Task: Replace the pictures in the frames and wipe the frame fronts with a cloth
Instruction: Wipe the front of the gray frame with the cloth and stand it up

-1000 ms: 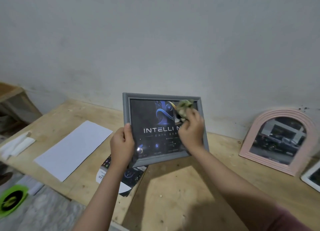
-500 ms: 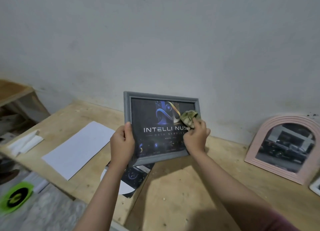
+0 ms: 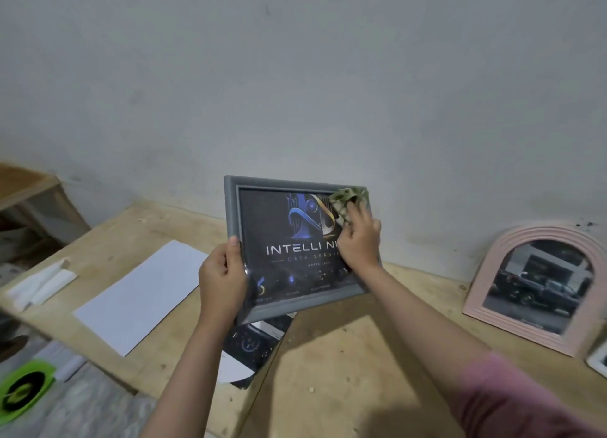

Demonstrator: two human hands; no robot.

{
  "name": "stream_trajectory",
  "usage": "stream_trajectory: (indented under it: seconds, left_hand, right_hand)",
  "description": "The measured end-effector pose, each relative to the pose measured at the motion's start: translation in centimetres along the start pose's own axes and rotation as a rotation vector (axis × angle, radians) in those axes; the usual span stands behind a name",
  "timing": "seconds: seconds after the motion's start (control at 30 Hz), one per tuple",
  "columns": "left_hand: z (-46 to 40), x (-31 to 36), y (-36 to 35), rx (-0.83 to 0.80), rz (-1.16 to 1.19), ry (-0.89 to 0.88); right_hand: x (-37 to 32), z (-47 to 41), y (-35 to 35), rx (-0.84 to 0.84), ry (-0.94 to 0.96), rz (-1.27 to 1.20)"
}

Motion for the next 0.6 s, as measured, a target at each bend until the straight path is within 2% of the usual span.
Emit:
stream_trajectory:
  seconds: [0.27, 0.33, 0.37, 0.4, 0.47, 0.53, 0.6]
  left_hand:
    - [-0.8, -0.3, 0.3, 0.041, -0.026, 0.037]
    - [-0.9, -0.3, 0.5, 0.050, -0.064, 0.039]
    - [-1.0, -0.4, 0.5, 0.046, -0.079, 0.036]
    - [-1.0, -0.5, 0.4, 0.038, -0.090, 0.029]
    - [-1.0, -0.5, -0.3, 0.007, -0.104, 0.003]
    - [-0.8, -0.2, -1.4, -0.043, -0.114, -0.040]
    - [-0.5, 0.1, -2.4, -0.085, -0.128, -0.081]
  right_hand:
    - [3.4, 0.3, 0.6, -0.154, -0.055, 0.344]
    - [3.9, 0.6, 1.0, -0.182, -0.182, 0.298]
    - [3.3, 0.7, 1.4, -0.141, -0.196, 0.215]
    - [1.7, 0.7, 1.8, -0.073, -0.145, 0.114]
    - [-3.6, 0.9, 2.5, 0.052, 0.069, -0.091]
    - [-9.7, 1.6, 2.4, 0.099, 0.319, -0.213]
    - [-14.7, 2.7, 1.7, 0.099, 0.543, -0.227]
Point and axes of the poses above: each hand's wrist, its own z-axis away from the middle knuckle, its own y-axis out of the back of the hand, x = y × z, the point moved 7 cm from there along -z, towards the middle knuckle, and after that the axes turned 3 degrees about z, right-handed, at the moved point
